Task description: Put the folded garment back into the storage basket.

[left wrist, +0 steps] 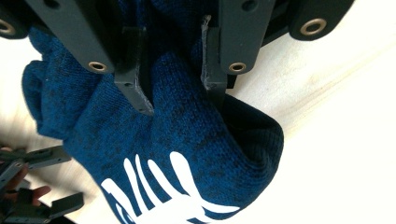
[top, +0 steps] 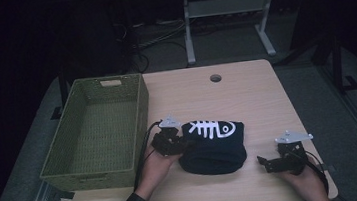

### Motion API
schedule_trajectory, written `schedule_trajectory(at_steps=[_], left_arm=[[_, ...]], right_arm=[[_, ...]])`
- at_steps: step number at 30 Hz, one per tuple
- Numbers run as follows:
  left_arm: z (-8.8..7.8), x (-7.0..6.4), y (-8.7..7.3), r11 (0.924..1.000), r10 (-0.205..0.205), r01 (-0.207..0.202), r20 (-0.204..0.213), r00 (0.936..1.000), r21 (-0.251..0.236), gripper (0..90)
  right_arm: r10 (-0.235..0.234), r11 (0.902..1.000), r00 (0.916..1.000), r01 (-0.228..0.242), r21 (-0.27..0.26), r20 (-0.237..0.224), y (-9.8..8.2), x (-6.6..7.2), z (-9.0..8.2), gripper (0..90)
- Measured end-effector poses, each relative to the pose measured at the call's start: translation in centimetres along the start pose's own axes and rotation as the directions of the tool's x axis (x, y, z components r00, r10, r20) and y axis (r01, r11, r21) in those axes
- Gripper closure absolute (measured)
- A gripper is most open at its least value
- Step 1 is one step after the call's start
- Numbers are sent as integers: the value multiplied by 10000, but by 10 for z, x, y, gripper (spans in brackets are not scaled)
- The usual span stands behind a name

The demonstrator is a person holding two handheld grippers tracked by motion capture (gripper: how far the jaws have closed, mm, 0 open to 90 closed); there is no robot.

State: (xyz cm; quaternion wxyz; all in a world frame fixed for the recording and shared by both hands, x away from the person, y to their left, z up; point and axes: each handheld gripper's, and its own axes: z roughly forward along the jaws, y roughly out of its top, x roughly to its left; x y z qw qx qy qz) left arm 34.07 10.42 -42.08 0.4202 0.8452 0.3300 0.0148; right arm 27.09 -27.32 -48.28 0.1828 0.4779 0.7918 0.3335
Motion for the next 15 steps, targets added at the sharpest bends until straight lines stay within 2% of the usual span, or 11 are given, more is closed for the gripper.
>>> schedule_trajectory(at_steps=[2, 10, 15], left_arm=[[-3, 0, 2, 9998, -151, 155, 265, 9995, -141, 684], [-17, -3, 17, 9991, 171, -157, 354, 9992, -387, 687], [-24, -2, 32, 9980, 457, -436, 449, 9979, -454, 690]], right_arm=[[-18, 10000, 10000, 18, 1, 10, 0, 0, 0, 26], [-14, 10000, 10000, 14, -6, 19, 0, 0, 0, 26], [-1, 10000, 10000, 1, 2, 19, 0, 0, 0, 25]])
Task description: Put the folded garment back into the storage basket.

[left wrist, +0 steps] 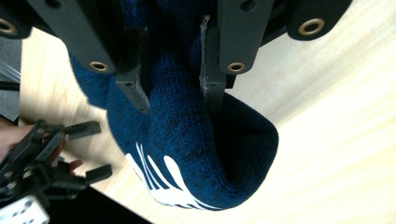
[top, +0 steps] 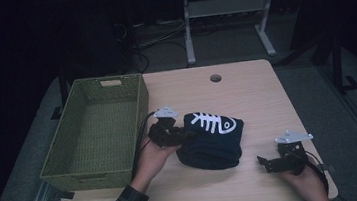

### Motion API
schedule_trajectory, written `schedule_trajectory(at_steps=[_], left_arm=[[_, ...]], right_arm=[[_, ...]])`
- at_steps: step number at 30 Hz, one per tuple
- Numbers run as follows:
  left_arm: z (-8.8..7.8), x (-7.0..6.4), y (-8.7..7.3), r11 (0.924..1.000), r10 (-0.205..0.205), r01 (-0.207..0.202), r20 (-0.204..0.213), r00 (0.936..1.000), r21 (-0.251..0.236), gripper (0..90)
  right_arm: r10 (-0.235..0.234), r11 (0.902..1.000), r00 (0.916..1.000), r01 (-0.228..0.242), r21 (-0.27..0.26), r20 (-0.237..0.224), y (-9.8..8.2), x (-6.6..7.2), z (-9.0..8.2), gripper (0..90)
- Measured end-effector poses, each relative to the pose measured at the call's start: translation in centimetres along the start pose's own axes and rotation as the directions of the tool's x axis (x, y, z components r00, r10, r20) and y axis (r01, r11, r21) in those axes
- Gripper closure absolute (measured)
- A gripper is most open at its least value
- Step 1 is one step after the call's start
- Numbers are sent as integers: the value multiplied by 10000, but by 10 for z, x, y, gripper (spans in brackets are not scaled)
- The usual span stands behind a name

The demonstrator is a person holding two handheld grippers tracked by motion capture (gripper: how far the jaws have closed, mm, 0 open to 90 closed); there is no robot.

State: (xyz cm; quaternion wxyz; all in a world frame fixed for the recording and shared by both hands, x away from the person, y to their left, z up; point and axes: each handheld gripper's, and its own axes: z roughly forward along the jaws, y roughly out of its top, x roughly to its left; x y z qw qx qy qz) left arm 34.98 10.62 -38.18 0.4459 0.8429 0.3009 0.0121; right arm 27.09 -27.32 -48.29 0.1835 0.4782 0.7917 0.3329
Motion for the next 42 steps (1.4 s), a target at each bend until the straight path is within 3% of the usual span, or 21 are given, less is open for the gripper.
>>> schedule_trajectory(at_steps=[6, 13, 25, 42], left_arm=[[-9, -1, 13, 9990, 198, -180, 424, 9989, -420, 694], [-21, 1, 16, 9973, 342, -303, 591, 9977, -667, 695], [-53, -2, 24, 9901, 785, -735, 380, 9962, -1196, 699], [-104, 14, 28, 9826, 617, -602, 35, 9981, -1754, 701]], right_arm=[[-18, 10000, 10000, 18, -8, 6, 0, 0, 0, 25], [2, 10000, 10000, -2, -17, -2, 0, 0, 0, 25], [-9, 10000, 10000, 9, -15, -14, 0, 0, 0, 25], [9, 10000, 10000, -9, -16, -36, 0, 0, 0, 25]])
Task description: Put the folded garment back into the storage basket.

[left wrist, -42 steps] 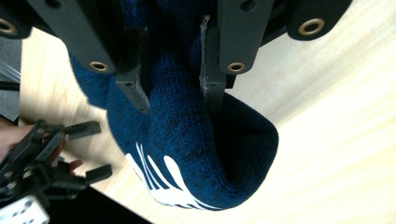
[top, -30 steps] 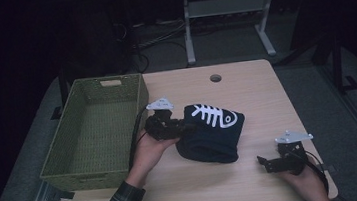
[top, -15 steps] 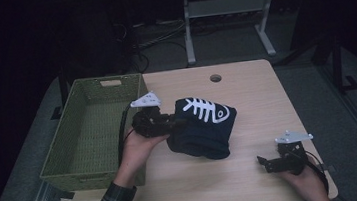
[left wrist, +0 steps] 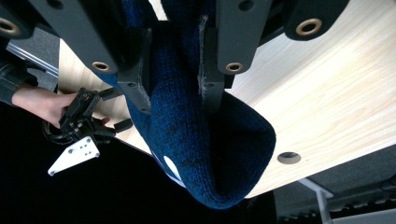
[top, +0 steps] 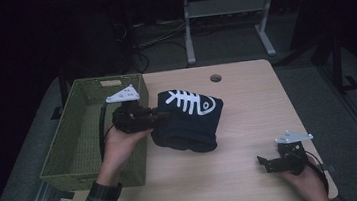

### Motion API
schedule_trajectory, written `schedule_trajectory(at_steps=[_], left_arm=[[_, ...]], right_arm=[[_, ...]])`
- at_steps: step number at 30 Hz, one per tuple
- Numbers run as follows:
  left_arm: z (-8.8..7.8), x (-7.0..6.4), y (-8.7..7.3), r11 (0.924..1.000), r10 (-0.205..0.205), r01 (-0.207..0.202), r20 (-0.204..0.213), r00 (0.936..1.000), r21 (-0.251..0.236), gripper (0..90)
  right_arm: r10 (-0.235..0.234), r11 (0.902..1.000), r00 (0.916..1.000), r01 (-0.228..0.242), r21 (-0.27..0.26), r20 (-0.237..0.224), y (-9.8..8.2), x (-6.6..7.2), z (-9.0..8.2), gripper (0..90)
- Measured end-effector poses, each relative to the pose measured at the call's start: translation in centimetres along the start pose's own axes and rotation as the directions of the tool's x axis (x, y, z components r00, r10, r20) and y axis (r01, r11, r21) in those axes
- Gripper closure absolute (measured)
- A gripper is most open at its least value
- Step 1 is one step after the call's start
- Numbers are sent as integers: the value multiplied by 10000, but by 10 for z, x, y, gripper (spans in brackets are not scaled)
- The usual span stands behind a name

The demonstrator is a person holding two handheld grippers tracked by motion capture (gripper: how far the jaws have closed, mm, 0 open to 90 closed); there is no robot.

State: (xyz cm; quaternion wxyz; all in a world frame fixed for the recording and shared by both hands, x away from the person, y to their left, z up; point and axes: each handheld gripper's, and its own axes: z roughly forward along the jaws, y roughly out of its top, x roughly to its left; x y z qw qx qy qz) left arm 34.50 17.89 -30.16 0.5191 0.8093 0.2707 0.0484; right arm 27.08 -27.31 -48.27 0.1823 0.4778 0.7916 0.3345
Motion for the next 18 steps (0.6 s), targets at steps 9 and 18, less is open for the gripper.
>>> schedule_trajectory(at_steps=[9, 18], left_arm=[[-26, 8, 8, 9995, -75, 65, -320, 9995, -299, 704], [-54, 17, 12, 9980, -185, 141, -717, 9973, -614, 704]], right_arm=[[11, 10000, 10000, -11, -25, 8, 0, 0, 0, 25], [7, 10000, 10000, -7, -14, 12, 0, 0, 0, 25]])
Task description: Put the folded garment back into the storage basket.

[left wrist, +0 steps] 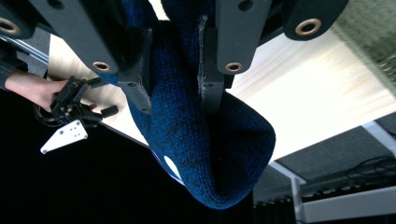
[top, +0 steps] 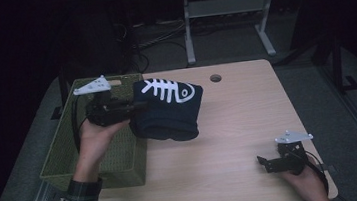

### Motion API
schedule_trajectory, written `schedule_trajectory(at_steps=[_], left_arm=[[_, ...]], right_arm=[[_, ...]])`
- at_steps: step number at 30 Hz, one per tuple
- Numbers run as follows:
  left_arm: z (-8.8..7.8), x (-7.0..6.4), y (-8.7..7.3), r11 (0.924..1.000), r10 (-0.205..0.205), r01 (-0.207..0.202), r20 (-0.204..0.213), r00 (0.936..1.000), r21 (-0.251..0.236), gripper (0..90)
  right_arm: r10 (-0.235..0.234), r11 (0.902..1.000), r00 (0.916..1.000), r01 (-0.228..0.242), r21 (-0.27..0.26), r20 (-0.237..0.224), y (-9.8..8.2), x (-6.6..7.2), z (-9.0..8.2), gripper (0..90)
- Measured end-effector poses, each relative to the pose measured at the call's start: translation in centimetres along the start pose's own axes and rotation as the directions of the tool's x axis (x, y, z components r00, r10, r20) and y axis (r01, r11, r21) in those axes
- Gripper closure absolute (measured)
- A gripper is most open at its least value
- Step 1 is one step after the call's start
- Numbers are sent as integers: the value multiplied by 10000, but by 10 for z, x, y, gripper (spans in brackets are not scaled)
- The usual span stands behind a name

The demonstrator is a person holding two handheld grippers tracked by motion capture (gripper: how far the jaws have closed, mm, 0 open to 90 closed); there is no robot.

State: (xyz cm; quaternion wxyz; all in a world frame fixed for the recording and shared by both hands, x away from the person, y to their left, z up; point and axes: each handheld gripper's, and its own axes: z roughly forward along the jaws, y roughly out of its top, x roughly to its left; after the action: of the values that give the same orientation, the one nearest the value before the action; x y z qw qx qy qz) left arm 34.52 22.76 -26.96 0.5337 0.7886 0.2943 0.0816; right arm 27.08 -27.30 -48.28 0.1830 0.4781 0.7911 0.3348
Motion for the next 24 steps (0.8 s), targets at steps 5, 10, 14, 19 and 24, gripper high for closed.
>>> schedule_trajectory(at_steps=[5, 10, 14, 19, 24], left_arm=[[-15, 7, 1, 9999, -103, 101, -221, 9997, -82, 705], [-31, 12, 3, 9996, -154, 143, -435, 9989, -261, 706], [-45, 16, 5, 9991, -161, 133, -726, 9972, -394, 706], [-65, 20, 6, 9984, -193, 136, -1039, 9944, -551, 707], [-82, 25, 5, 9976, -245, 154, -1363, 9904, -670, 707]], right_arm=[[0, 10000, 10000, 0, 1, 2, 0, 0, 0, 26], [-18, 10000, 10000, 18, 6, 16, 0, 0, 0, 26], [-19, 10000, 10000, 19, 6, 16, 0, 0, 0, 25], [-16, 10000, 10000, 16, 7, 16, 0, 0, 0, 25], [-18, 10000, 10000, 18, 7, 14, 0, 0, 0, 25]])
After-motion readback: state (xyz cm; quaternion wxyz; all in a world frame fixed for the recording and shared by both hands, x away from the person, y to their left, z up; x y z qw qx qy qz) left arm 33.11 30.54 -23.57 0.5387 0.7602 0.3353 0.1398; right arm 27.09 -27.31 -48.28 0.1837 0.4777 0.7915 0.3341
